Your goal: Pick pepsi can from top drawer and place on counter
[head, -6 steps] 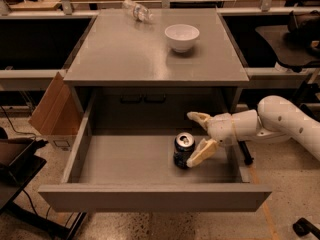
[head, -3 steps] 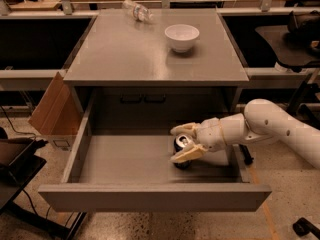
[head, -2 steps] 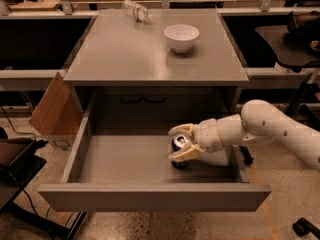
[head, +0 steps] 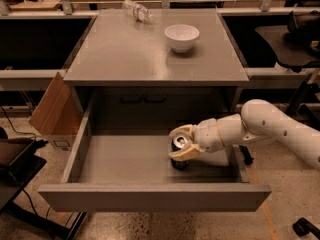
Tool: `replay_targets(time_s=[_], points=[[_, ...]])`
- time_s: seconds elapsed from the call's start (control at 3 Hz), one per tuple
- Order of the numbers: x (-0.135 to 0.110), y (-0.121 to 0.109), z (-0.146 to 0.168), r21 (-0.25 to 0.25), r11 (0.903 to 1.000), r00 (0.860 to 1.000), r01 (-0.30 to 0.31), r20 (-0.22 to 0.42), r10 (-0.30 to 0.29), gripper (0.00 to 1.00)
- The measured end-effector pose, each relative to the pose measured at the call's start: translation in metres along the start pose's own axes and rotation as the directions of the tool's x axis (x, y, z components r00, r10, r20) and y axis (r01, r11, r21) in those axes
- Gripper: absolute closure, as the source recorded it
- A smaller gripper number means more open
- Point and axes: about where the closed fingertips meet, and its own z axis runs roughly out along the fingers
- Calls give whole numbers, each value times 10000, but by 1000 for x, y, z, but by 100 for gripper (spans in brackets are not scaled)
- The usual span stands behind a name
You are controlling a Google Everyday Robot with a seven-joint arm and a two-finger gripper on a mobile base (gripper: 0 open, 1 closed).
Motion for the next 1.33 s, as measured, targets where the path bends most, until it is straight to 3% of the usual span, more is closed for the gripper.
replay_targets(time_s=[1.33], points=[[0,0,0,0,10000,10000,1,1,-1,100]])
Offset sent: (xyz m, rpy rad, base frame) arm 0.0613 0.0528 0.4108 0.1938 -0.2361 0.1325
